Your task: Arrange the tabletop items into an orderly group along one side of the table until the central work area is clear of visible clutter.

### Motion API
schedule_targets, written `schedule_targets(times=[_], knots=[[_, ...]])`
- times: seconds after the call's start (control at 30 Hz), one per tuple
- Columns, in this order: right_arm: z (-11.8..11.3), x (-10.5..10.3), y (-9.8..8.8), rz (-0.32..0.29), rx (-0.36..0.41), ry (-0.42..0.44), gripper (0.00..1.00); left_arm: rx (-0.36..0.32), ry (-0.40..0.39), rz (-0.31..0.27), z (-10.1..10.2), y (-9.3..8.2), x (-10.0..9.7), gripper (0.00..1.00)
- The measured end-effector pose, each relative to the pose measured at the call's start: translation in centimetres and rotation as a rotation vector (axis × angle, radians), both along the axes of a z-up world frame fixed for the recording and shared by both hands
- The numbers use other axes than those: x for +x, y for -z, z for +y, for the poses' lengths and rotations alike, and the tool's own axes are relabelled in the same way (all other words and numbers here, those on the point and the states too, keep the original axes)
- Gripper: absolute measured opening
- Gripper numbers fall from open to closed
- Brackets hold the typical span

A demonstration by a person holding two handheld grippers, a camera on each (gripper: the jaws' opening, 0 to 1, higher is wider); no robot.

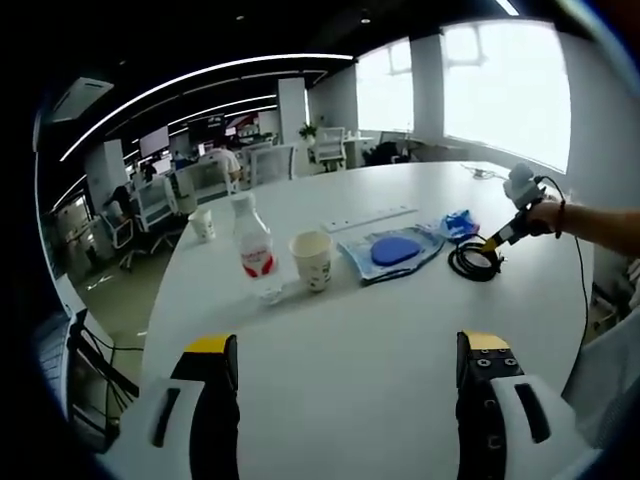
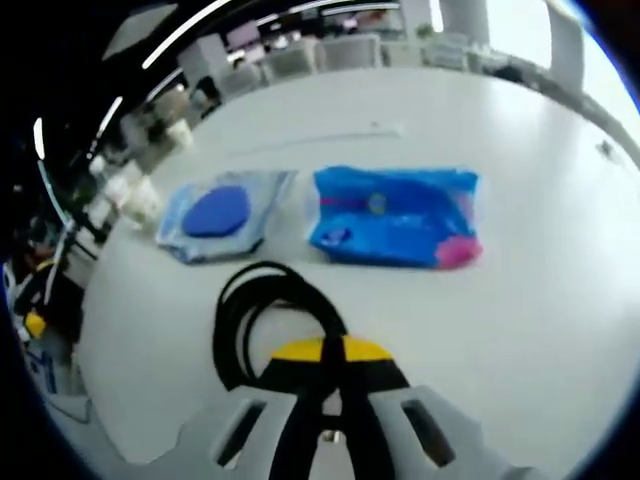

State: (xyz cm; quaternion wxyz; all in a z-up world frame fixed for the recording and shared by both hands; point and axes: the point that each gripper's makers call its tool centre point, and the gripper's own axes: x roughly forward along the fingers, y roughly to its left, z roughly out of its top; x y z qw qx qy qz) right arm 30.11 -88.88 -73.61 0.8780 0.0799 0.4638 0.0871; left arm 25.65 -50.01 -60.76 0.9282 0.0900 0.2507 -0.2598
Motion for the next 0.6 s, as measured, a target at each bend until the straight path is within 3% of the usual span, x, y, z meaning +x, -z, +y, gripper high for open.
schedule_targets(times=[0.37, 0.6], knots=[[0.04, 0.08, 0.11, 0.007, -0.034, 0.008, 0.04, 0.007, -0.016, -0.004, 0.48, -0.05, 0.0, 0.9], [0.89, 0.19, -0.15, -0.005, -0.012, 0.005, 0.18, 0.007, -0.013, -0.005, 0.38, -0.05, -0.15, 0.91]])
